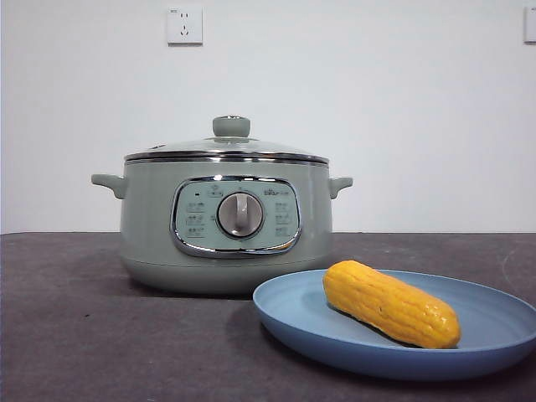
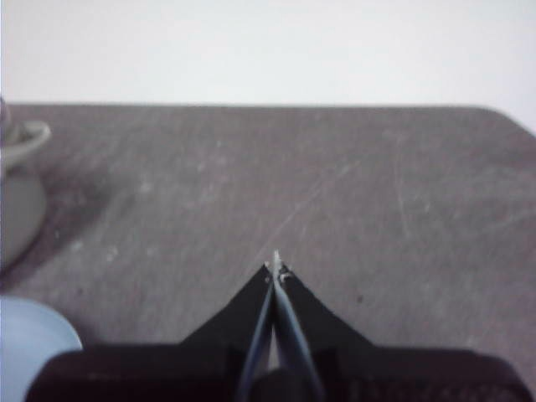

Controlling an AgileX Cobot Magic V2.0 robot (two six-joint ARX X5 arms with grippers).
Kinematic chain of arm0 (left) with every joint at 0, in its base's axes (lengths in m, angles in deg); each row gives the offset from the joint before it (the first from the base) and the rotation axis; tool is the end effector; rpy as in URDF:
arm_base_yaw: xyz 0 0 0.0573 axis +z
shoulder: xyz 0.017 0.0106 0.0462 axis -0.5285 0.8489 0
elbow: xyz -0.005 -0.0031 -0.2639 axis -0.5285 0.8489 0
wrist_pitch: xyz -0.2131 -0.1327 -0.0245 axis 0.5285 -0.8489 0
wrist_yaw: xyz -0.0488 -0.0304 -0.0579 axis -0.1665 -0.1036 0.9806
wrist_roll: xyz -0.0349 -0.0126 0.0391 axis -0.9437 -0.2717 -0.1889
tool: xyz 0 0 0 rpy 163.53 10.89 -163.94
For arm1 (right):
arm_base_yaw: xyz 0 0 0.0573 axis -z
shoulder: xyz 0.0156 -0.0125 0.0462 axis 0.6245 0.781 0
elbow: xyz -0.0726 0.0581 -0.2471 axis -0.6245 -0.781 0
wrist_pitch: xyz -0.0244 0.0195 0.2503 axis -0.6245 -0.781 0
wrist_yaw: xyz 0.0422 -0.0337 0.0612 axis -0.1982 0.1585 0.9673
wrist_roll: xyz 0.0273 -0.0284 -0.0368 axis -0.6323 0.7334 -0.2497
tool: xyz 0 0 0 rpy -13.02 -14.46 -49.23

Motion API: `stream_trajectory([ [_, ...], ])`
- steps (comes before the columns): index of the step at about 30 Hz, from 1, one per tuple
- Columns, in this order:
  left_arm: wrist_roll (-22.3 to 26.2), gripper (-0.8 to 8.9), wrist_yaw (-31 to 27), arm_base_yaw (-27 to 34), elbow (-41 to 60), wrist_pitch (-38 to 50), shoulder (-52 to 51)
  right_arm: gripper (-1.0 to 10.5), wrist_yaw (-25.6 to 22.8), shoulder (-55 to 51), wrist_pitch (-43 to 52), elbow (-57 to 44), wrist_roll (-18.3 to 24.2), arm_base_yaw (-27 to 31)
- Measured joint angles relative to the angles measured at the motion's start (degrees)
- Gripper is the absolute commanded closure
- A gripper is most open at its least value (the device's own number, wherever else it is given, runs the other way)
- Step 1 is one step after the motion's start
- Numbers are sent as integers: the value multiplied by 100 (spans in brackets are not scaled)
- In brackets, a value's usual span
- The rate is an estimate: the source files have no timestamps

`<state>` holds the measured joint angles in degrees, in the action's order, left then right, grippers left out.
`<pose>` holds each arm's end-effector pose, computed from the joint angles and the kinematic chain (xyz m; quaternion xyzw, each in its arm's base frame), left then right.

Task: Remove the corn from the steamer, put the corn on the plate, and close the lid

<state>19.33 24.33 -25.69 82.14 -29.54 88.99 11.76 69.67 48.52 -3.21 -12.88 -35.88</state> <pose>0.0953 0.0059 0.1520 0.0409 0.0796 -0.0264 0.9956 0.0812 -0.0031 0.1921 -0.0213 0.0844 -0.0088 0.9962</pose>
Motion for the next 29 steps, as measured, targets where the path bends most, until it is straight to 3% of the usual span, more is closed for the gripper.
stream_trajectory([
  [14,0,817,15,0,0,0,0,946,-2,-2,970,-957,-197,-2],
  [29,-2,817,17,0,0,0,0,946,-17,-2,1032,-981,-262,20],
])
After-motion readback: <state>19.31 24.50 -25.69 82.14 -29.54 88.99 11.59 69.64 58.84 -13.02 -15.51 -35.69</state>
